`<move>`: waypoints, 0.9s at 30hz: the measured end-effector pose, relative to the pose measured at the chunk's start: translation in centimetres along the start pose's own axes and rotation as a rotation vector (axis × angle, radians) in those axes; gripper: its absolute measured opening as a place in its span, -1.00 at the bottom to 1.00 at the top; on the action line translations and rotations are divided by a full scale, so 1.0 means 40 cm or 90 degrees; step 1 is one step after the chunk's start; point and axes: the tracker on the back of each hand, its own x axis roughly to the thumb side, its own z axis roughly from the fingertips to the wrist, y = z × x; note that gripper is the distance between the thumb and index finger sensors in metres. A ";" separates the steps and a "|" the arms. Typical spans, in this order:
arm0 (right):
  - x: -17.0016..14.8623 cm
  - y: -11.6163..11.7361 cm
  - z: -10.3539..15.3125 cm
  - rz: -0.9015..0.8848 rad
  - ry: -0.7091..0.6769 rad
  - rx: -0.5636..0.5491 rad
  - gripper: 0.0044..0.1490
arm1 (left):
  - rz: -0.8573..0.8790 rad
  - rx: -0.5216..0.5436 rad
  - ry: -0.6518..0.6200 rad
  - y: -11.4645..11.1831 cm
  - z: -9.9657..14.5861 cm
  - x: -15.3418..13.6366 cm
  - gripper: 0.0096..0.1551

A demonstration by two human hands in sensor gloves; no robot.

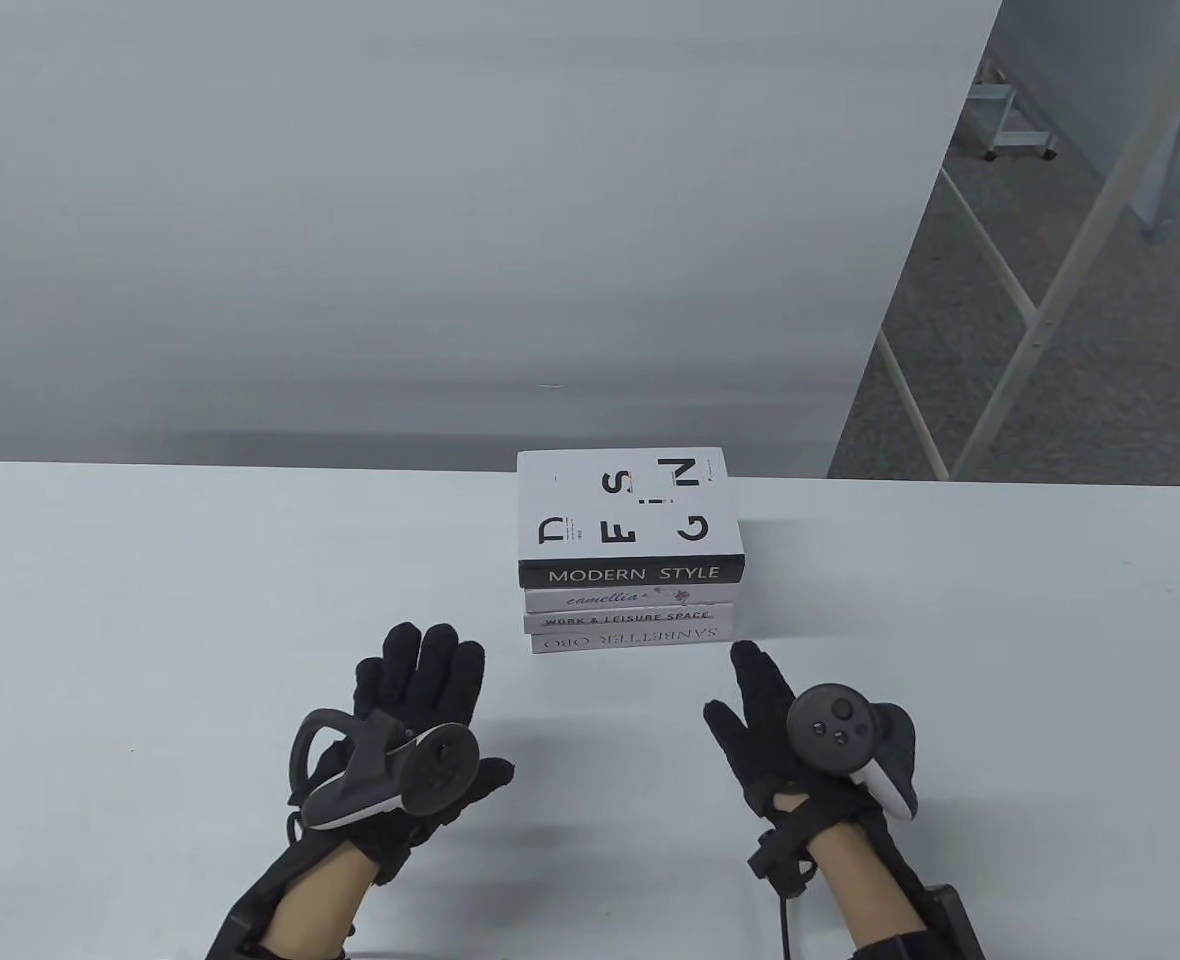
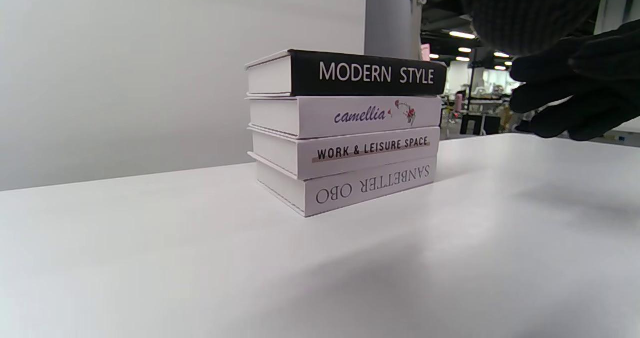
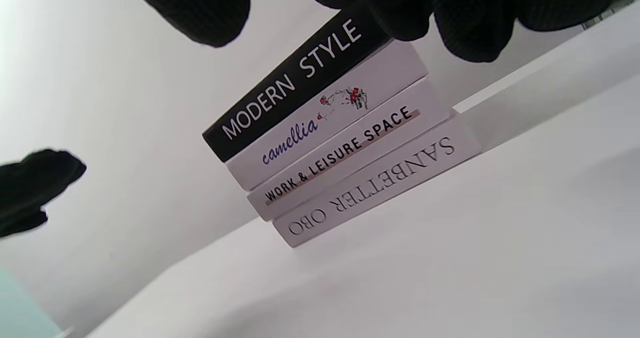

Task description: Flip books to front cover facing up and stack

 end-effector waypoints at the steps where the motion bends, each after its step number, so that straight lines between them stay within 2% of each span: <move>1: -0.001 -0.002 0.010 0.022 -0.006 0.003 -0.03 | -0.002 -0.001 0.002 -0.003 -0.001 0.001 0.26; 6: -0.021 -0.018 0.061 0.127 -0.015 0.018 -0.01 | -0.024 0.005 0.020 -0.011 -0.002 0.003 0.25; 9: -0.040 -0.035 0.085 0.165 -0.014 0.003 0.03 | -0.030 0.014 0.025 -0.013 -0.002 0.003 0.25; 15: -0.064 -0.081 0.109 0.229 -0.001 -0.010 0.05 | -0.051 0.003 0.039 -0.039 -0.009 -0.005 0.26; 20: -0.074 -0.099 0.125 0.340 -0.001 -0.021 0.07 | -0.034 -0.009 0.048 -0.050 -0.011 -0.019 0.26; 27: -0.069 -0.099 0.125 0.337 -0.011 -0.002 0.10 | -0.041 -0.019 0.042 -0.058 -0.014 -0.016 0.26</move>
